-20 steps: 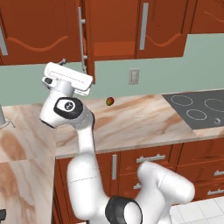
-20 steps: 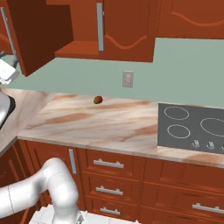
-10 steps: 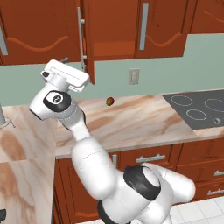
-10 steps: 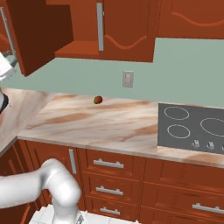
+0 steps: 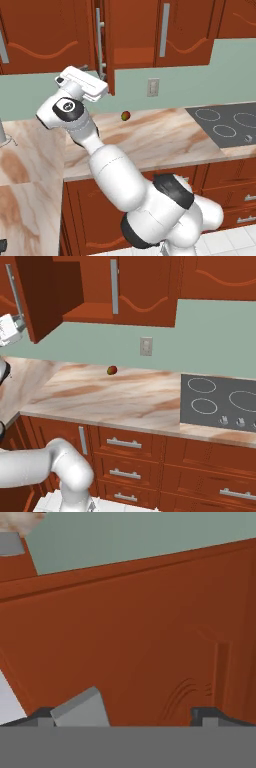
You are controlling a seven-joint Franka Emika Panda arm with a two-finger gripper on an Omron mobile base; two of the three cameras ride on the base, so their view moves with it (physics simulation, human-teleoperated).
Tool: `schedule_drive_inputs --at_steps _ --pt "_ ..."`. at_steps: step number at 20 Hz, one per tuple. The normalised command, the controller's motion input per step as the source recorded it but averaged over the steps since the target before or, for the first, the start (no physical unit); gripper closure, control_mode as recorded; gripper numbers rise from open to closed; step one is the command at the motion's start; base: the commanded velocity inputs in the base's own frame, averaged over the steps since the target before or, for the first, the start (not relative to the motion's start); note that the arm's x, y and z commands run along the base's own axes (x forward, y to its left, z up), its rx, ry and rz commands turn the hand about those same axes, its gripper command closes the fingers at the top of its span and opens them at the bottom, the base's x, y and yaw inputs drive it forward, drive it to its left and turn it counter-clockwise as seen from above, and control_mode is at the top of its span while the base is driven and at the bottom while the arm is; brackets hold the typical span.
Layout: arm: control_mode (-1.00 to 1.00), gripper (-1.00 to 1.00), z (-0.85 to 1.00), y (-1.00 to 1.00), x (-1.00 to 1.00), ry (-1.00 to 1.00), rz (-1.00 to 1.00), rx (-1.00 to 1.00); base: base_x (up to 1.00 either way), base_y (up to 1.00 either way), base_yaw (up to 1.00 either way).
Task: Close all open cabinet doors.
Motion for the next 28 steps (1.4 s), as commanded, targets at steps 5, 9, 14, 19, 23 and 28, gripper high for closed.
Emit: schedule_drive_inputs --at_steps 5,9,14,19,23,28 --pt "-1.0 -1.0 0.0 -0.65 0.0 0.0 0.0 0.0 0.0 0.0 0.0" --pt "-1.0 -1.0 0.03 -0.63 0.0 0.0 0.0 0.0 0.0 0.0 0.0" --pt "-1.0 -1.0 0.13 -0.63 0.11 0.03 -0.01 0.0 0.0 0.0 0.0" --pt "-1.0 -1.0 0.25 -0.6 0.38 0.08 -0.02 0.01 0.0 0.0 0.0" --pt "-1.0 -1.0 0.18 -0.58 0.5 0.1 -0.02 0.02 0.0 0.0 0.0" --pt "-1.0 -1.0 0.07 -0.58 0.46 0.06 0.0 0.03 0.0 0.0 0.0"
